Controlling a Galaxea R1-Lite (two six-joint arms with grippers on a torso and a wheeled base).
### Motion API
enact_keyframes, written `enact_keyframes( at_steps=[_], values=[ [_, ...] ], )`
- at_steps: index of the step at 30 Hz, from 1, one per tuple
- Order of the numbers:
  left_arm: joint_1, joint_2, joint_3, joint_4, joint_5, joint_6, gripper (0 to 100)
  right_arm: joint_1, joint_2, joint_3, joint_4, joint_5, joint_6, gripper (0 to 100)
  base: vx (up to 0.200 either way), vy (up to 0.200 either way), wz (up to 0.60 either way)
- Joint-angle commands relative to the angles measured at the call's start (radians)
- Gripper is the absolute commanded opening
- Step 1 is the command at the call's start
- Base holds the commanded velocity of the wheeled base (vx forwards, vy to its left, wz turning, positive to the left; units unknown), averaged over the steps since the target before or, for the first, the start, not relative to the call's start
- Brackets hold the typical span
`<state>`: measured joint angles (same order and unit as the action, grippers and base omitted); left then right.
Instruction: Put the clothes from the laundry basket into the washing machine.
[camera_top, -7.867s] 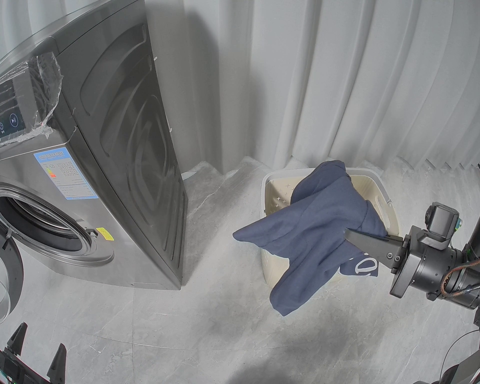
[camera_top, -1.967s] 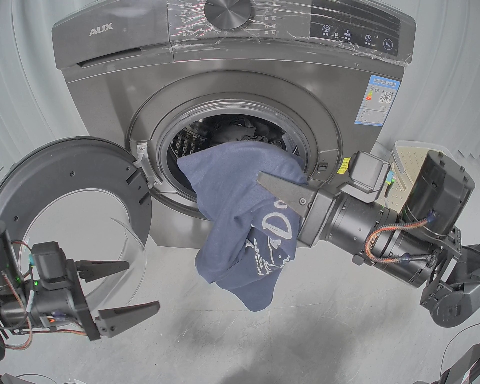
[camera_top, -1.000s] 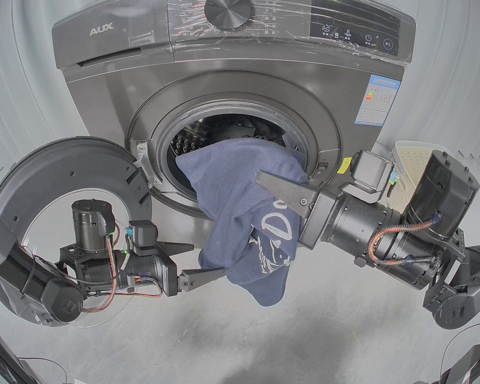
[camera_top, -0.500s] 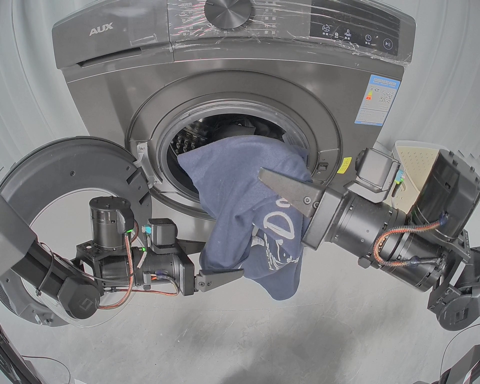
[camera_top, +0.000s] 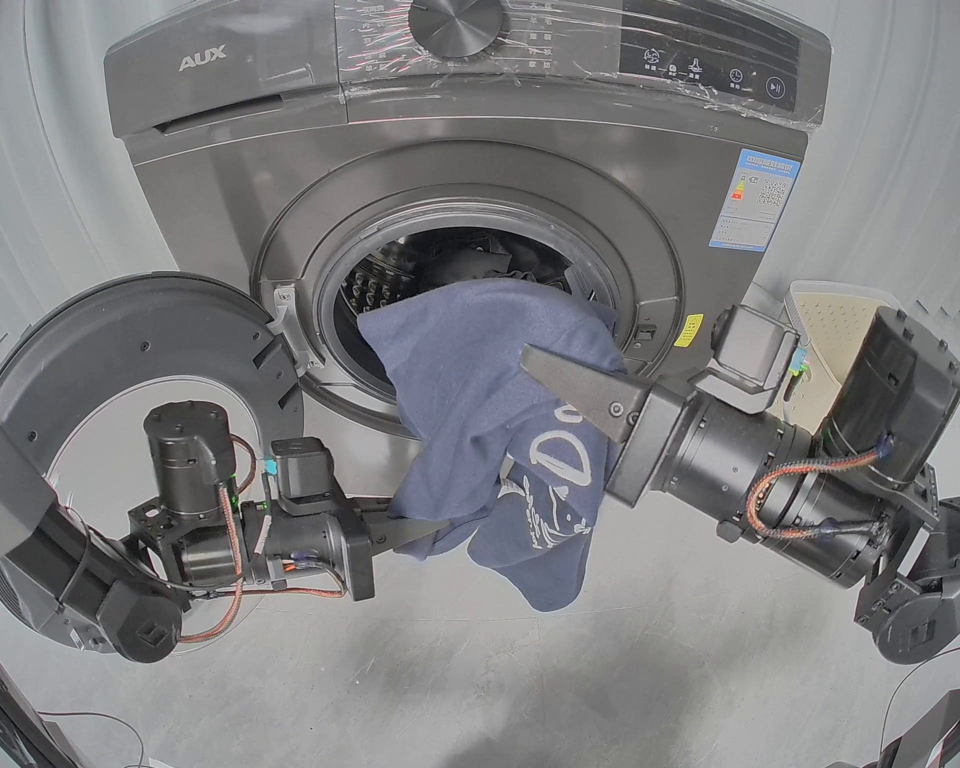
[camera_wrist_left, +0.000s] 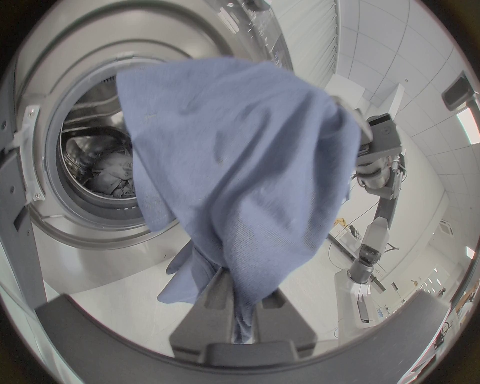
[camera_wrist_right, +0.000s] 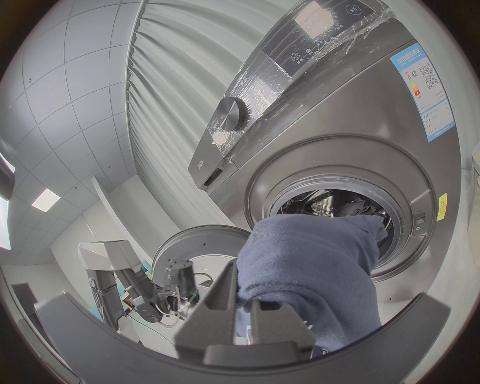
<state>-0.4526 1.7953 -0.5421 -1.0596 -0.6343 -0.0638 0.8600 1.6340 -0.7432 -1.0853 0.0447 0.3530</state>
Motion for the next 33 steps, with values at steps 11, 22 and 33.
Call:
enact_keyframes(
  at_steps=[11, 22, 33],
  values=[
    [-0.029, -0.358, 0.077, -0.126, 0.007, -0.202, 0, -0.032, 0.033, 0.094, 0.018, 0.001, -0.012, 100, 0.000, 0.000, 0.00],
    [-0.072, -0.346, -0.076, -0.069, 0.102, -0.278, 0, -0.035, 0.044, 0.200, 0.001, 0.009, -0.092, 100, 0.000, 0.000, 0.00],
    [-0.078, -0.323, -0.091, -0.063, 0.203, -0.275, 0, -0.030, 0.050, 0.200, -0.001, 0.012, -0.134, 100, 0.000, 0.000, 0.00]
  ],
)
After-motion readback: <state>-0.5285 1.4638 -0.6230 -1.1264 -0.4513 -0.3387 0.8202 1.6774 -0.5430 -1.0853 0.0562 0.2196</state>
